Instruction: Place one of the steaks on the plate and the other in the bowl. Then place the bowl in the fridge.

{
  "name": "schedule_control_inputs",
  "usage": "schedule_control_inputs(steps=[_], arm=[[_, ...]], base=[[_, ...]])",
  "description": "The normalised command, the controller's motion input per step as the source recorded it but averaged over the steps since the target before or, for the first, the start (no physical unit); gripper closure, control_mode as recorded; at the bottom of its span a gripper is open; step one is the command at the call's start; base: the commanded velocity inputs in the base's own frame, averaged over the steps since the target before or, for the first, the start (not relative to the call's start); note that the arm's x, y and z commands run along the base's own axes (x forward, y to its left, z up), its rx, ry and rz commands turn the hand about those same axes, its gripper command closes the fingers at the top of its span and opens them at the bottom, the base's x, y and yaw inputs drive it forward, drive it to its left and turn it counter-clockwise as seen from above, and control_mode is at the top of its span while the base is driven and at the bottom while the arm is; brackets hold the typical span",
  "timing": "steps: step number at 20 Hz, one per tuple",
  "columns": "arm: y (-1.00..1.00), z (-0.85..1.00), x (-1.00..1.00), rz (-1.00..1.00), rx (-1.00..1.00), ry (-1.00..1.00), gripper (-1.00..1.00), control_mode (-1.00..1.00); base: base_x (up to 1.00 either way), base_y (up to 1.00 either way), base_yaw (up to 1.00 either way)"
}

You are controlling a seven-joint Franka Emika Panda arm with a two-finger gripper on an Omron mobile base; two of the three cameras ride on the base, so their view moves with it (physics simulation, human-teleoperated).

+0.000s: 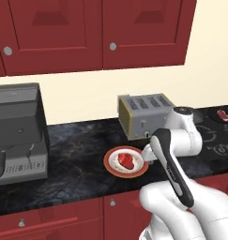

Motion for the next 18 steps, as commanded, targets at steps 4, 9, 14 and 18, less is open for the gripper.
schedule_control_inputs(steps=[4, 9, 14, 18], arm=[[0.00, 0.00, 0.00, 0.00, 0.00, 0.00, -1.00, 1.00], [0.00, 0.00, 0.00, 0.00, 0.00, 0.00, -1.00, 1.00], [0.00, 0.00, 0.00, 0.00, 0.00, 0.00, -1.00, 1.00], [0.00, 0.00, 0.00, 0.00, 0.00, 0.00, -1.00, 1.00]], base=[[0.00, -1.00, 0.00], [0.00, -1.00, 0.00], [0.00, -0.99, 0.00], [0.00, -0.85, 0.00]])
